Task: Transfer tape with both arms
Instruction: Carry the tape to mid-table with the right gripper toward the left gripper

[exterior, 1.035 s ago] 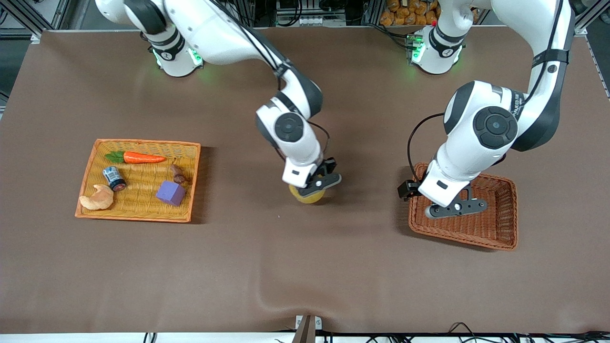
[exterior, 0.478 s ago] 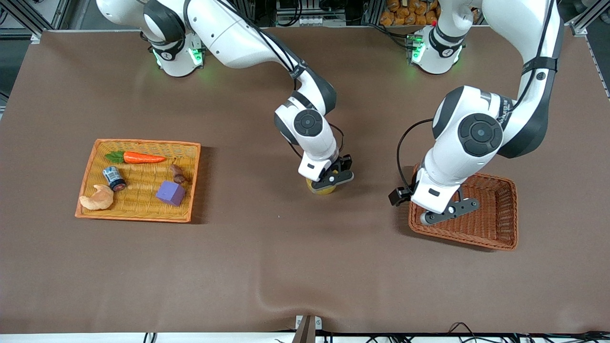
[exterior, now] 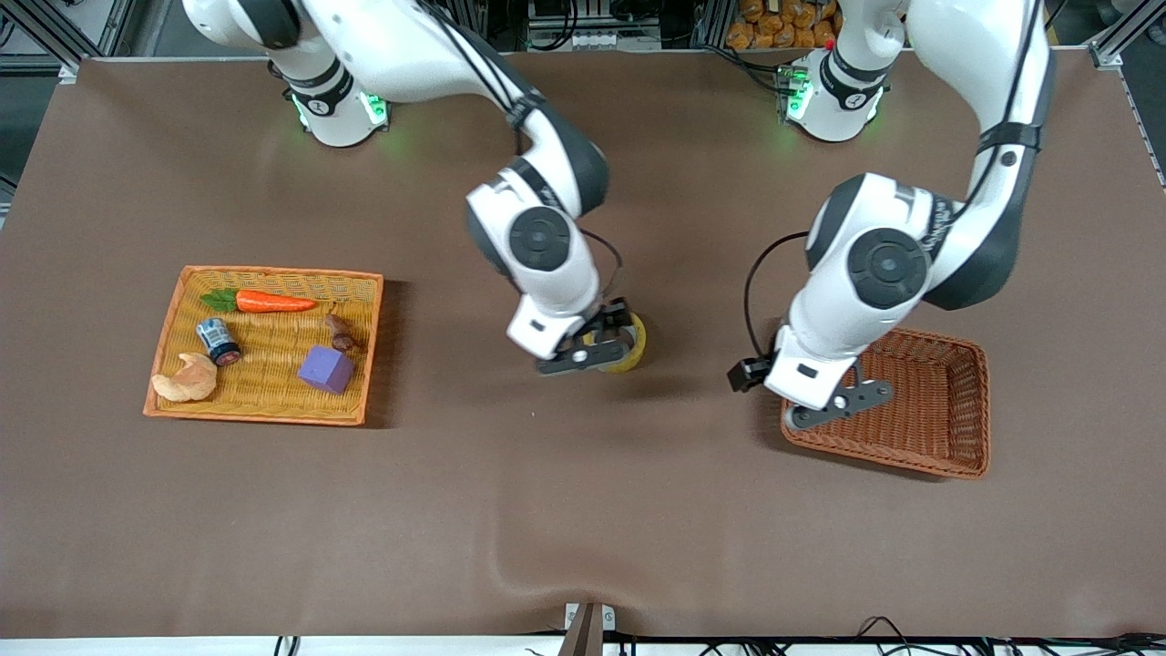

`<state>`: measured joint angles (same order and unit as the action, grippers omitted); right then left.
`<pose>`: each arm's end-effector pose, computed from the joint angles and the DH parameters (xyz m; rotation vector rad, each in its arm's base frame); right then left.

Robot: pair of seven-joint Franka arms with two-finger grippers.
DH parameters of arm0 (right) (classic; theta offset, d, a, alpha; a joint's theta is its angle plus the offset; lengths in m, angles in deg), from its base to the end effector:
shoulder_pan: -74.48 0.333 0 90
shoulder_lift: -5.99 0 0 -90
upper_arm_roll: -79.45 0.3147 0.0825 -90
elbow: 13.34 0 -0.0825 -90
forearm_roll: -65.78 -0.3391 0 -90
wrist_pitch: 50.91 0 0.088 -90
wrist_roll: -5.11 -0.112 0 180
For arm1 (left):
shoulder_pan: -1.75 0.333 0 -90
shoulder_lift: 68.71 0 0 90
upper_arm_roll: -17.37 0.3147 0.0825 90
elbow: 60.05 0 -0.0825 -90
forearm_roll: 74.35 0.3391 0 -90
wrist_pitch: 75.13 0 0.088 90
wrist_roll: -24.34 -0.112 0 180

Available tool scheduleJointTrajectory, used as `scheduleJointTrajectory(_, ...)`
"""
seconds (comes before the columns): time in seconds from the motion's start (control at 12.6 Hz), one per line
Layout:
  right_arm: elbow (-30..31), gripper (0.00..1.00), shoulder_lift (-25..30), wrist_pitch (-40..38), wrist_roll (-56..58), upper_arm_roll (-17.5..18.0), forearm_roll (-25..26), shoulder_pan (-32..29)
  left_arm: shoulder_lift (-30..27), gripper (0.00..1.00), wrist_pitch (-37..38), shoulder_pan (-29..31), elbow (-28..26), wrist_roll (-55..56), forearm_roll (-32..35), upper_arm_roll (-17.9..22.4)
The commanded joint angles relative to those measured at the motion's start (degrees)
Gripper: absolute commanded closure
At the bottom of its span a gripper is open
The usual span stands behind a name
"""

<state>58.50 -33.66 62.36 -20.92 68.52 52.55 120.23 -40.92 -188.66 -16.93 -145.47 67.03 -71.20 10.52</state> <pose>0.5460 0.4415 0.3718 -3.0343 -0.1705 0.0158 0.5957 -0.2660 0.4053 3.0990 0.4552 0.0074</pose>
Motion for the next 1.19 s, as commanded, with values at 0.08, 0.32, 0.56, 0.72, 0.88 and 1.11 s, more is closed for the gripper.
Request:
scheduleJointTrajectory(0.08,24.7,0.00,19.0,4.0,11.6,-2.3,1.2,-6.0,5.9,0.00,-3.5,-5.1,2.2,5.9,1.2,0.3)
scheduleJointTrajectory(0.32,24.9,0.00,24.3,-5.5,14.5,-2.7,1.2,-15.1,10.3,0.00,-8.2,-10.7,2.2,9.5,1.5,0.7)
scheduleJointTrajectory(0.56,20.1,0.00,26.2,-13.7,18.7,0.4,1.3,-29.3,12.9,0.00,-8.3,-13.9,1.9,10.4,2.3,0.6)
scheduleJointTrajectory(0.72,16.9,0.00,26.6,-19.8,23.9,3.3,4.2,-37.3,13.9,0.00,-8.3,-14.0,1.5,9.4,2.4,0.4)
scheduleJointTrajectory(0.88,17.0,0.00,29.8,-19.5,24.3,5.3,12.1,-41.1,15.0,0.00,-8.3,-15.1,1.5,9.3,2.4,0.3)
scheduleJointTrajectory(1.11,17.9,0.00,35.1,-20.1,25.4,6.5,13.1,-43.5,15.6,0.00,-8.2,-15.9,1.0,9.8,2.2,0.1)
